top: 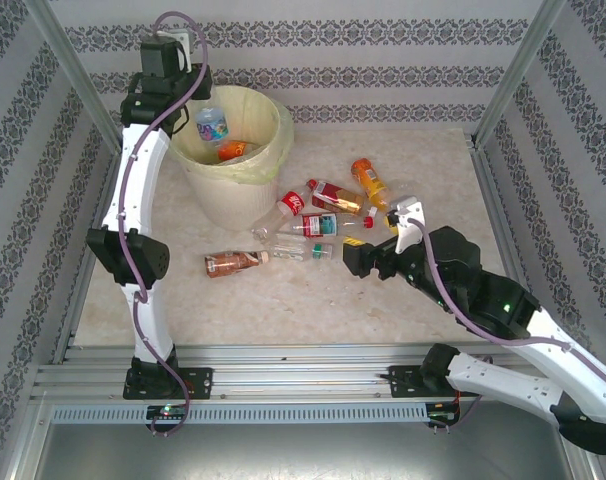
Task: Put the plastic bottles in the bin
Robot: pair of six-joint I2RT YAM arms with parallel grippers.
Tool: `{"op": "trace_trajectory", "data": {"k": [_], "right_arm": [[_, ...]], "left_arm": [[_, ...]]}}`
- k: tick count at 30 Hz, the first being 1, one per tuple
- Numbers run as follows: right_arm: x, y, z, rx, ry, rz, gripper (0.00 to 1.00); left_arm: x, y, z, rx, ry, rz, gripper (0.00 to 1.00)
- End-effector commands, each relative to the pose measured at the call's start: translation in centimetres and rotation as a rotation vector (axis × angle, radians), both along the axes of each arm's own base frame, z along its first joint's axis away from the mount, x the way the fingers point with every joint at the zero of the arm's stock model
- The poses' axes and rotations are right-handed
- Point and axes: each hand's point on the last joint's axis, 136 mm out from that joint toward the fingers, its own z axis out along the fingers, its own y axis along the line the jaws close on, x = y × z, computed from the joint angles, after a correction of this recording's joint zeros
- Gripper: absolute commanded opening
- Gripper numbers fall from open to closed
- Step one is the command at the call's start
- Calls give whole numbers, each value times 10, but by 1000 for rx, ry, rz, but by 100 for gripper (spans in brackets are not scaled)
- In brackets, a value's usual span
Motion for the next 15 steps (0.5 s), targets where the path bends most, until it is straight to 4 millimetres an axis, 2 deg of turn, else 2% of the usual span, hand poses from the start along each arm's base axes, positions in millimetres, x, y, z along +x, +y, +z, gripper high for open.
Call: {"op": "trace_trajectory", "data": {"k": [1, 6, 10, 15], "right_arm": [[5, -2, 9, -14, -24, -19, 98], [7, 3, 5, -21, -15, -11, 98], [7, 3, 3, -28, -10, -13, 98], [9, 4, -2, -40, -1, -17, 98]], "left_arm": [[-10, 10, -1, 59, 18, 4, 32], [-13, 3, -16, 47, 53, -24, 35], [-17, 2, -25, 32, 65, -27, 42], [-28, 1, -11, 9, 42, -29, 57]]}}
